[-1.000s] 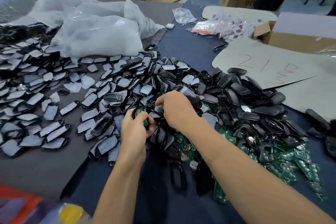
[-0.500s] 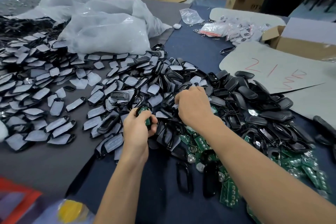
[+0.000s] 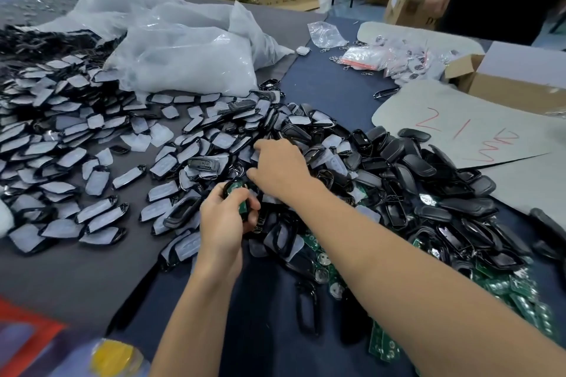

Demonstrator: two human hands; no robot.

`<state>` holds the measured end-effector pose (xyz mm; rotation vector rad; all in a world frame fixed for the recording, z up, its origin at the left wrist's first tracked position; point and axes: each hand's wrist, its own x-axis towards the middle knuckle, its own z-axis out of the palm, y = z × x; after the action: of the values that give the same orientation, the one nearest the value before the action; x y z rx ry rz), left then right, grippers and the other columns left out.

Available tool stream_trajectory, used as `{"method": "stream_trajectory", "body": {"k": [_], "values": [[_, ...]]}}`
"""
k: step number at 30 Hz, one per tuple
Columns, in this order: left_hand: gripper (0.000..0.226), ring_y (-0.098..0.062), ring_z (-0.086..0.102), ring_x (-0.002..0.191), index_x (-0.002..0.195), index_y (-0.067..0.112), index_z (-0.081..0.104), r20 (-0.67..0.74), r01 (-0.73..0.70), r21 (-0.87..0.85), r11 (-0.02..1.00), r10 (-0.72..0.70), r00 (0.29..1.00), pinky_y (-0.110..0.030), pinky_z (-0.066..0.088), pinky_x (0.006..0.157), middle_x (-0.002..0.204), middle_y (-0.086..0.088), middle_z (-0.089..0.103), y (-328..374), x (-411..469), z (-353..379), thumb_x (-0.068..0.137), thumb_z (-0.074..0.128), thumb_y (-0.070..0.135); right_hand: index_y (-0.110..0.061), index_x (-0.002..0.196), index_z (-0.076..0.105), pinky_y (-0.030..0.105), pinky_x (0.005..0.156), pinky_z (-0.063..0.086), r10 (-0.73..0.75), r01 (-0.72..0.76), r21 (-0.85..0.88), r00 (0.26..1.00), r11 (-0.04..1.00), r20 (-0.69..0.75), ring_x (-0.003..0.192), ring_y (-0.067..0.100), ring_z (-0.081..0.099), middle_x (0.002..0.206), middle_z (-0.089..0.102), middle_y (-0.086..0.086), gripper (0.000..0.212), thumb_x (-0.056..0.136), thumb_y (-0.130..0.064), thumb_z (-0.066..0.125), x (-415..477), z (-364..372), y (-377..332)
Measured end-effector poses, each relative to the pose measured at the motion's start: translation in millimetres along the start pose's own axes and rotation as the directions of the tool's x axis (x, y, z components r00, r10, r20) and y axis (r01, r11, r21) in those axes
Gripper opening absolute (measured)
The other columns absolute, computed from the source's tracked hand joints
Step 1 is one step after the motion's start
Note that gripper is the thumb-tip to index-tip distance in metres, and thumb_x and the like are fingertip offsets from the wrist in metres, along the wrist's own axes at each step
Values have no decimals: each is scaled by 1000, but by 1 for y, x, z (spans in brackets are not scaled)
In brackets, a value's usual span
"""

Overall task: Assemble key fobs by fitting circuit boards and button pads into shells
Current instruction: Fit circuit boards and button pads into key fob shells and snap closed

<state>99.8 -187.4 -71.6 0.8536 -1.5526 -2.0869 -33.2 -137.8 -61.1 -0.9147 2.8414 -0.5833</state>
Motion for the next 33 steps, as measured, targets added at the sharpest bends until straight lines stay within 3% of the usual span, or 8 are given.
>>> {"method": "stream_trajectory", "body": {"k": [4, 7, 11, 15, 17, 19, 30, 33], "values": [[22, -12, 46, 48, 75, 16, 57, -11, -6, 5, 1000, 6, 1000, -18, 42, 46, 66, 1, 63, 3, 4, -4, 95, 55, 6, -21, 121, 70, 37, 96, 38, -40, 32, -67, 991, 997, -129, 113, 29, 60, 114, 72, 7, 31, 93, -15, 57, -1, 6, 4], [21, -10, 50, 49, 78, 15, 58, -17, -13, 23, 1000, 14, 1000, -16, 40, 43, 66, 1, 65, 4, 6, -7, 94, 55, 3, -25, 107, 78, 29, 77, 48, 96, -45, 286, 981, 957, -166, 80, 14, 67, 88, 76, -7, 31, 93, -11, 54, -20, -14, 15], [24, -10, 62, 61, 81, 17, 69, 51, -38, 84, 996, 33, 998, -18, 47, 50, 77, -4, 74, 3, 1, -1, 95, 59, 1, -27, 80, 82, 21, 61, 42, 307, -192, 830, 951, 524, 27, 61, 5, 56, 69, 71, -10, 40, 97, -6, 53, -77, -45, 36], [27, -12, 53, 52, 84, 17, 77, 203, 72, 64, 995, -84, 976, -20, 42, 46, 69, -4, 68, -2, -17, 23, 95, 57, 2, -10, 86, 79, 25, 67, 50, 363, -224, 970, 915, 96, 176, 67, 10, 66, 87, 78, 9, 33, 103, 0, 53, -133, -63, 52], [16, -12, 48, 52, 72, 17, 74, 329, 147, 44, 988, -153, 932, -20, 34, 45, 69, -4, 62, -5, -31, 36, 82, 64, 12, -8, 90, 79, 26, 69, 54, 404, -217, 976, 895, 24, 189, 70, 13, 66, 87, 76, 13, 32, 103, 0, 52, -152, -66, 57], [11, -11, 45, 53, 69, 15, 63, 422, 178, 49, 983, -182, 888, -20, 31, 46, 69, -3, 59, -8, -45, 49, 68, 71, 23, -8, 85, 79, 28, 73, 54, 431, -196, 980, 887, 31, 164, 72, 17, 63, 83, 73, 13, 35, 103, 1, 51, -168, -67, 61], [26, -11, 42, 46, 70, 14, 62, 428, 202, 89, 975, -221, 877, -20, 29, 43, 59, 0, 55, -12, -82, 78, 95, 70, 10, -15, 89, 84, 30, 73, 46, 519, -154, 987, 848, 48, 107, 83, 19, 63, 89, 78, 7, 27, 98, -5, 61, -213, -74, 86], [26, -10, 43, 44, 68, 14, 62, 376, 216, 108, 971, -240, 895, -18, 30, 41, 57, -1, 55, -11, -85, 82, 92, 72, 9, -36, 103, 79, 18, 71, 46, 612, -179, 878, 776, 444, -151, 84, 2, 67, 96, 77, -17, 28, 86, -14, 78, -223, -71, 94]]}}
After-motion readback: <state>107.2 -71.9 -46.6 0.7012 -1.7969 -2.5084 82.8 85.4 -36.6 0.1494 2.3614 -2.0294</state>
